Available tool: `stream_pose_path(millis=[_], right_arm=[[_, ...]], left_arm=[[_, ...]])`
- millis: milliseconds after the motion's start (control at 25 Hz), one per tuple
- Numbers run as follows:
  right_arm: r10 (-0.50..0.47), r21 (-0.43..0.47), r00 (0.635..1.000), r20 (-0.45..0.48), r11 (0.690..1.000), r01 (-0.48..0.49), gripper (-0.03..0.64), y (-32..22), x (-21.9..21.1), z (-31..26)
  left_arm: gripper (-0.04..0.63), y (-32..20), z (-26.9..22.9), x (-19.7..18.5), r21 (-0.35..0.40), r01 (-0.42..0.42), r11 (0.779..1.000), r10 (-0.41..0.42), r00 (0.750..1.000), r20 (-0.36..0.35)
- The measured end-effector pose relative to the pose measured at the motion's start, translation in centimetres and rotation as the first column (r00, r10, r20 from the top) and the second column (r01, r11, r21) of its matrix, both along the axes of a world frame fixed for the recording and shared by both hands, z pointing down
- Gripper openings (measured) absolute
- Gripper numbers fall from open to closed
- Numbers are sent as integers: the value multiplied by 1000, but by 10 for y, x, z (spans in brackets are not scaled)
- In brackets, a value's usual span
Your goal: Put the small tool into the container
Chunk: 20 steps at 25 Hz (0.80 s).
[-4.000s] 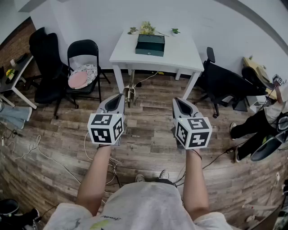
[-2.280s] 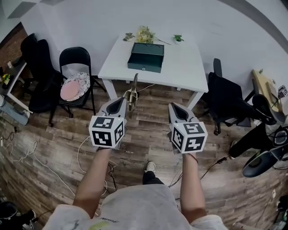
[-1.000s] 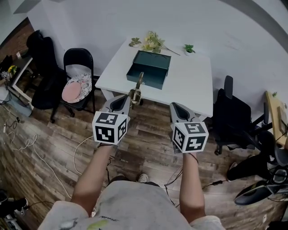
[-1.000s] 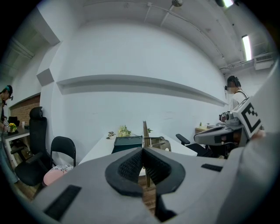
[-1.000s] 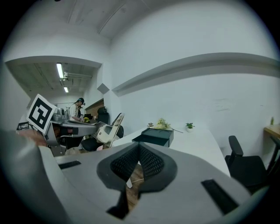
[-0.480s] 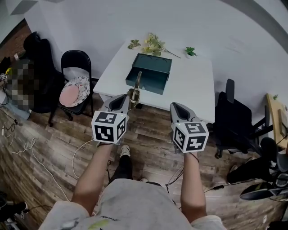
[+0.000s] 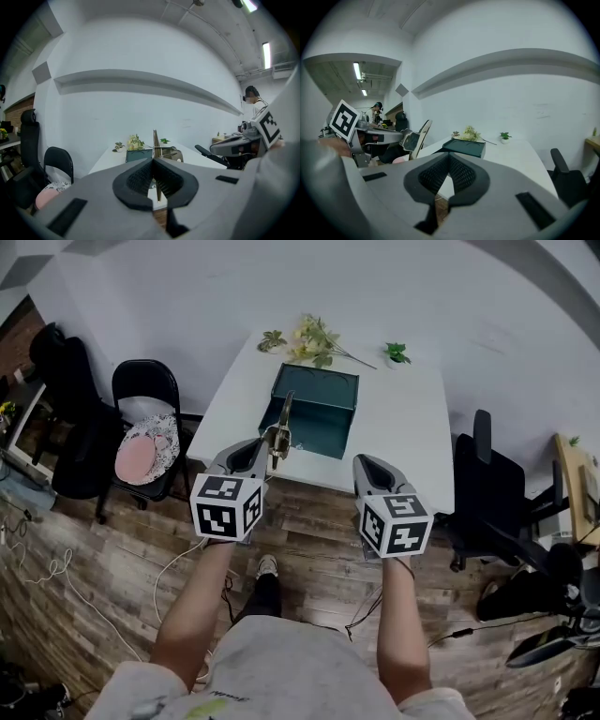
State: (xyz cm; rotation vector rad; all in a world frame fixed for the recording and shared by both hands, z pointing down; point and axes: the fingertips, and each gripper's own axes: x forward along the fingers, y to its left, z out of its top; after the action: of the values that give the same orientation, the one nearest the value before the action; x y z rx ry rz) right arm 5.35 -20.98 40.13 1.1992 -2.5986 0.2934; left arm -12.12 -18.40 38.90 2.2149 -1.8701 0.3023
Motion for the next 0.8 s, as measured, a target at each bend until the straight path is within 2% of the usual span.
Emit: stream_pose_path(millis=[480, 800], right_arm=[[96, -12, 995, -26, 995, -97, 3, -75, -42, -8], [164, -9, 985, -51, 986, -164, 3, -107, -56, -13]], left_arm=[[0, -93, 2, -41, -27, -109, 994, 108, 994, -19], [0, -138, 0, -55, -23, -179, 984, 178, 983, -40]])
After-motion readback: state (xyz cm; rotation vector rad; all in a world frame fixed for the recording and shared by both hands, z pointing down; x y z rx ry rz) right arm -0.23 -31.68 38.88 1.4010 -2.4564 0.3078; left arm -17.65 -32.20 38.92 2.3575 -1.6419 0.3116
